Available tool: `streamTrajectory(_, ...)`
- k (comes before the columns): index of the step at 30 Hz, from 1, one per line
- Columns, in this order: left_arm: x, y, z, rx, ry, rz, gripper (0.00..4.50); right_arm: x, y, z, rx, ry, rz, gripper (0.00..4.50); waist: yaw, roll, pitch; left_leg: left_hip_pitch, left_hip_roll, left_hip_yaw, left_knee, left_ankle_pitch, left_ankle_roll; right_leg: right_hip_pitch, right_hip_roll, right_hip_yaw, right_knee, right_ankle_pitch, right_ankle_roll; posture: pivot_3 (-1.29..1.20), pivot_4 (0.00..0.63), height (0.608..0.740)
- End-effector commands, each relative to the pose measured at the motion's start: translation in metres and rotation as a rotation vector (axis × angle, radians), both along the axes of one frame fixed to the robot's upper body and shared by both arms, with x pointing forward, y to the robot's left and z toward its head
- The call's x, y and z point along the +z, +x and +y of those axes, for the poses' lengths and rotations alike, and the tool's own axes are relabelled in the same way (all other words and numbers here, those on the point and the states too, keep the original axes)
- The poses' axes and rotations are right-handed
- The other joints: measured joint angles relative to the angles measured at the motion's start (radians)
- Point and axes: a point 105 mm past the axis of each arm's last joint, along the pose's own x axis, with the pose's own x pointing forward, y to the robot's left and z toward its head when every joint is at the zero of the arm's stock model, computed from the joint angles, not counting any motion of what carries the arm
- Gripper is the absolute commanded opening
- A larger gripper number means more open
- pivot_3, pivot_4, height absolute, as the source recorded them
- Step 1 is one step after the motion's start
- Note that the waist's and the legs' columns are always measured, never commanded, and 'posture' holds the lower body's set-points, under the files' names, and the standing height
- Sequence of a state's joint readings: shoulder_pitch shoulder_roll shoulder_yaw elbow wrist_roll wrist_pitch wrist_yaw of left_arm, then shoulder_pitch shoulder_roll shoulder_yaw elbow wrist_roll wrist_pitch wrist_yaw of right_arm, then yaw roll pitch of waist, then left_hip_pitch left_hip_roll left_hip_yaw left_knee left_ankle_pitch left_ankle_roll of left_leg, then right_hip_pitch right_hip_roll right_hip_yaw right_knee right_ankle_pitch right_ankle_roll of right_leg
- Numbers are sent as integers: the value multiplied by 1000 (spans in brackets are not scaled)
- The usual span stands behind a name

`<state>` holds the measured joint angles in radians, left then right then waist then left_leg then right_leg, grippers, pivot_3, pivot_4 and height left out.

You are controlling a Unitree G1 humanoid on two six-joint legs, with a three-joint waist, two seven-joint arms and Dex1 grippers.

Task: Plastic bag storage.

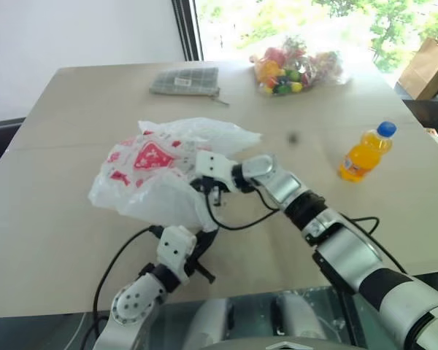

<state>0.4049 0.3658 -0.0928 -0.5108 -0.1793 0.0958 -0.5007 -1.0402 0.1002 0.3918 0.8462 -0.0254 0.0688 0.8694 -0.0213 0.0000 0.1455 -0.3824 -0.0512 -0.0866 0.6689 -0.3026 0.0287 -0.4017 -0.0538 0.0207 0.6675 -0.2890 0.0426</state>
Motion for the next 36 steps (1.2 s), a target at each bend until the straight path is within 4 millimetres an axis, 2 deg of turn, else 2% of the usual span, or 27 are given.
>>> streamTrajectory(1, 15, -5, -7, -31, -15, -55, 0, 30, 23, 4, -168, 153, 43, 63, 0, 0, 0, 0, 0, 0, 0, 0, 0, 0, 0, 0, 0, 0, 0, 0, 150, 740)
streamTrajectory(4, 19, -4, -8, -32, -15, -63, 0, 33, 36, -1, -274, 212, 67, 63, 3, 0, 0, 0, 0, 0, 0, 0, 0, 0, 0, 0, 1, 0, 0, 0, 150, 740)
streamTrajectory(9, 27, 4, -6, -19, -19, -97, 0, 47, 56, -20, -407, 316, 76, 63, -9, 1, 0, -1, -1, 2, 0, 0, 0, -2, 0, 2, 3, 0, 0, 0, 150, 740)
streamTrajectory(11, 28, 5, -4, -15, -26, -101, 0, 56, 65, -33, -461, 362, 46, 693, -19, 0, 0, -2, -1, 3, 0, 0, 0, -4, 0, 3, 5, 0, 0, 0, 150, 740)
streamTrajectory(12, 28, 7, -2, -9, -29, -102, 0, 59, 66, -38, -470, 377, 46, 863, -21, 0, 0, -2, -1, 4, 0, 0, 0, -5, 0, 4, 6, 0, 0, 0, 150, 740)
streamTrajectory(14, 27, 8, 0, 0, -32, -105, 0, 60, 67, -42, -474, 388, 49, 1659, -23, 0, 0, -2, 0, 6, 1, 0, 0, -6, 0, 5, 9, 0, 0, 0, 150, 740)
streamTrajectory(16, 31, 14, 7, 50, -78, -111, 0, 60, 63, -49, -443, 396, 56, 2738, -25, 0, 0, -1, 0, 9, 1, 0, 0, -8, 0, 7, 10, 0, 0, 0, 150, 740)
streamTrajectory(17, 32, 17, 10, 69, -95, -110, 0, 58, 60, -53, -431, 396, 61, 3053, -24, 0, 0, -2, 0, 9, 1, 0, 0, -8, 0, 8, 10, 0, 0, 0, 150, 740)
streamTrajectory(20, 29, 16, 13, 81, -93, -106, 0, 46, 50, -66, -406, 358, 135, 4452, -23, 0, 0, -2, 1, 9, 1, 0, 0, -8, 0, 7, 11, 0, 0, 0, 150, 740)
streamTrajectory(24, 26, 15, 13, 98, -115, -91, 0, 38, 28, -91, -346, 316, 138, 4452, -19, 0, 0, -2, 0, 9, 2, 0, 0, -8, 0, 8, 11, 0, 0, 0, 150, 740)
streamTrajectory(26, 24, 15, 15, 111, -118, -90, 0, 48, 19, -107, -318, 323, 54, 4452, -14, 0, 0, -3, 0, 8, 3, 0, 0, -8, -1, 7, 11, 0, 0, 0, 150, 740)
streamTrajectory(28, 23, 16, 16, 120, -118, -91, 0, 67, 17, -127, -347, 364, -92, 4452, -14, 0, 0, -3, 0, 8, 3, 0, 0, -8, -1, 7, 11, 0, 0, 0, 150, 740)
streamTrajectory(30, 23, 16, 15, 123, -113, -93, 0, 87, 19, -147, -419, 443, -192, 4452, -18, 0, 0, -3, 0, 9, 3, 0, 0, -8, 0, 8, 11, 0, 0, 0, 150, 740)
streamTrajectory(32, 22, 17, 15, 122, -114, -94, 0, 107, 23, -174, -535, 482, -389, 4452, -19, 0, 0, -1, 1, 9, 3, 0, 0, -7, 0, 8, 12, 0, 0, 0, 150, 740)
streamTrajectory(34, 22, 17, 14, 120, -114, -94, 0, 115, 28, -209, -688, 463, -551, 4452, -13, -1, -1, -2, 1, 9, 3, 0, 0, -7, 0, 8, 12, 0, 0, 0, 150, 740)
streamTrajectory(36, 21, 17, 13, 118, -113, -94, 0, 116, 30, -236, -817, 467, -612, 4452, -8, -1, -1, -2, 0, 9, 3, 0, 0, -7, 0, 8, 12, 0, 0, 0, 150, 740)
